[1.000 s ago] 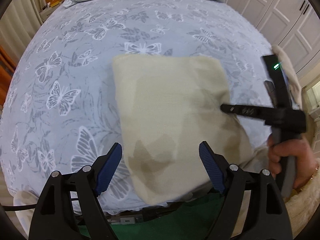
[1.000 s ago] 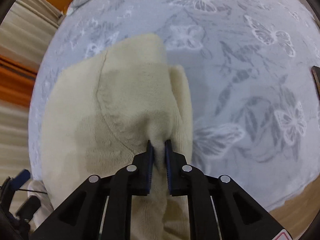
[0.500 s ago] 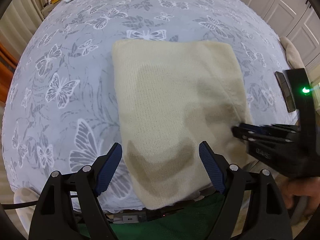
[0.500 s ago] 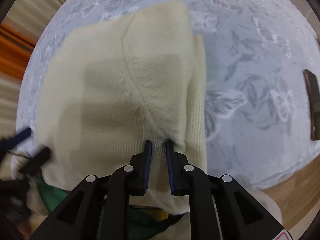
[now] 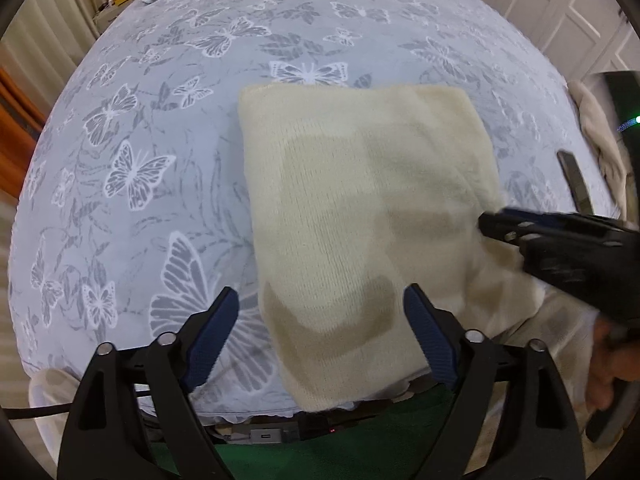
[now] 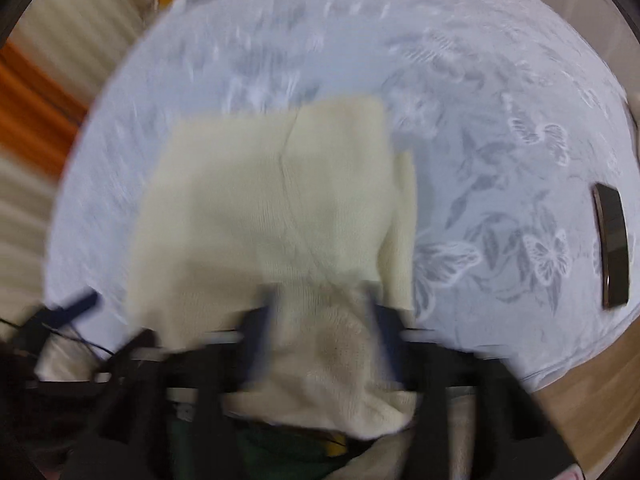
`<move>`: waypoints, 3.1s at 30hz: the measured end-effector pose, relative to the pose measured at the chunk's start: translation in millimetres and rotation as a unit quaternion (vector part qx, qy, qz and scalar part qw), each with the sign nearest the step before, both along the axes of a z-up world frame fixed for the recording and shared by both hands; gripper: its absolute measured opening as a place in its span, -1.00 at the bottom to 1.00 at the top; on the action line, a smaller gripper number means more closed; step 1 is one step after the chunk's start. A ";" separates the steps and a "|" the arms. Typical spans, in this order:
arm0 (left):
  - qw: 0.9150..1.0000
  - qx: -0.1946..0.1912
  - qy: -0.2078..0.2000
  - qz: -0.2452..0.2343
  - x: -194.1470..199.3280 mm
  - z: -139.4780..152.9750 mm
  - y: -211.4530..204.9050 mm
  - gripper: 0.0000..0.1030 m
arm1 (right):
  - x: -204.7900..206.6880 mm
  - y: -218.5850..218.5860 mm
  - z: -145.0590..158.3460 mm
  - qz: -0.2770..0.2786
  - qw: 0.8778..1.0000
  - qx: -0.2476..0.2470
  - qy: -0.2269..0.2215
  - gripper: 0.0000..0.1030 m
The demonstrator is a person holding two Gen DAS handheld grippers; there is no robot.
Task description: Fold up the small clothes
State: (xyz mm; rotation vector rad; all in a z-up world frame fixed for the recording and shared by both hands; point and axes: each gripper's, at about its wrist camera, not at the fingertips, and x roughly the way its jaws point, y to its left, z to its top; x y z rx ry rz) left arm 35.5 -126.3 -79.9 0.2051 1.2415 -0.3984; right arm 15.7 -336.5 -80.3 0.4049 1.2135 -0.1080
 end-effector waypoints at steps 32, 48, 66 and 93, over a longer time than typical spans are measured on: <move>0.991 -0.085 0.095 0.050 57.8 -45.3 -7.7 0.07 | -6.0 -8.5 -47.1 -0.062 0.987 0.144 0.030 -0.24; 0.991 -0.136 -0.001 0.012 5.4 112.1 72.5 0.04 | -53.1 91.5 130.2 0.022 0.989 0.099 -0.109 -0.27; 0.986 -0.132 -0.096 0.039 49.4 98.4 178.7 0.19 | 56.9 156.9 15.0 0.056 0.988 0.091 -0.112 -0.10; 0.995 -0.055 -0.040 0.076 126.5 -3.1 166.7 -0.05 | 125.0 182.9 -46.4 0.099 0.995 -0.017 -0.024 -0.26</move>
